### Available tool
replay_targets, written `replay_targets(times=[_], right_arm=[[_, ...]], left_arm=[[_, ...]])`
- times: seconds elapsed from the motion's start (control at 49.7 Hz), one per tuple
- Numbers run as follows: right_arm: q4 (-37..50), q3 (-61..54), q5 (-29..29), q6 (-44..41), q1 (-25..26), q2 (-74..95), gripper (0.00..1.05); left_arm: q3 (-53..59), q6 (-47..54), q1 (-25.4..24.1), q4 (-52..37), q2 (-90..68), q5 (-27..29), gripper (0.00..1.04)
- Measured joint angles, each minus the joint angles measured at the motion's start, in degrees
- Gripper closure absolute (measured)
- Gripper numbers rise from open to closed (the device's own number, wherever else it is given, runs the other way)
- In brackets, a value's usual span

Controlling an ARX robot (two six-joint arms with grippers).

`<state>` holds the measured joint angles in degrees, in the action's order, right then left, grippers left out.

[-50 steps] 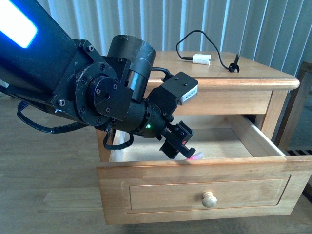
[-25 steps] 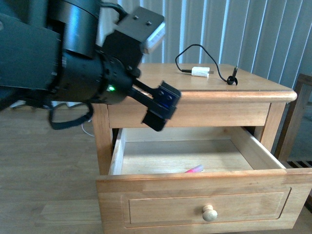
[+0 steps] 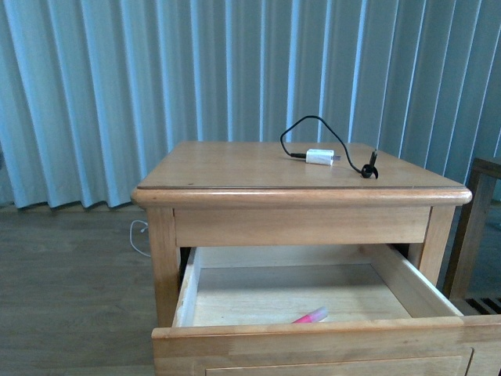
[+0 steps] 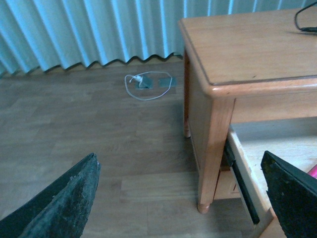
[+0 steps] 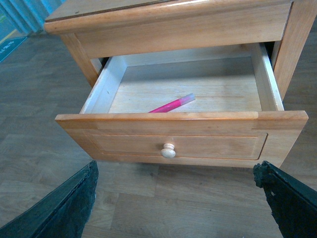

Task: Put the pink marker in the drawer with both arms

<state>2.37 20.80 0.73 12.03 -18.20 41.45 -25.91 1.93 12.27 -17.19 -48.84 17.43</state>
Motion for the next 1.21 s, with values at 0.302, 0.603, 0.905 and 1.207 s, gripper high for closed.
replay_targets(times=[0.302,0.603,0.905,1.207], right_arm=[[0.00,0.00,0.00,0.00,0.00,0.00,0.08],[0.00,0.00,0.00,0.00,0.00,0.00,0.08],[0.00,0.00,-0.02,0.00,0.00,0.00,0.08],[0.00,0.00,0.00,0.00,0.00,0.00,0.08]], left_arm=[[4.20,-3.54,-0.17,1.07,5.70,1.01,0.06],[13.53,-2.40,-5.18,-6.86,11.89,-10.56,0.57],[19.15,-2.38,-12.02,-5.57,19.28,-17.03,1.01],[22.43,-2.36,-12.13,-1.88,26.21,-17.42,1.01]])
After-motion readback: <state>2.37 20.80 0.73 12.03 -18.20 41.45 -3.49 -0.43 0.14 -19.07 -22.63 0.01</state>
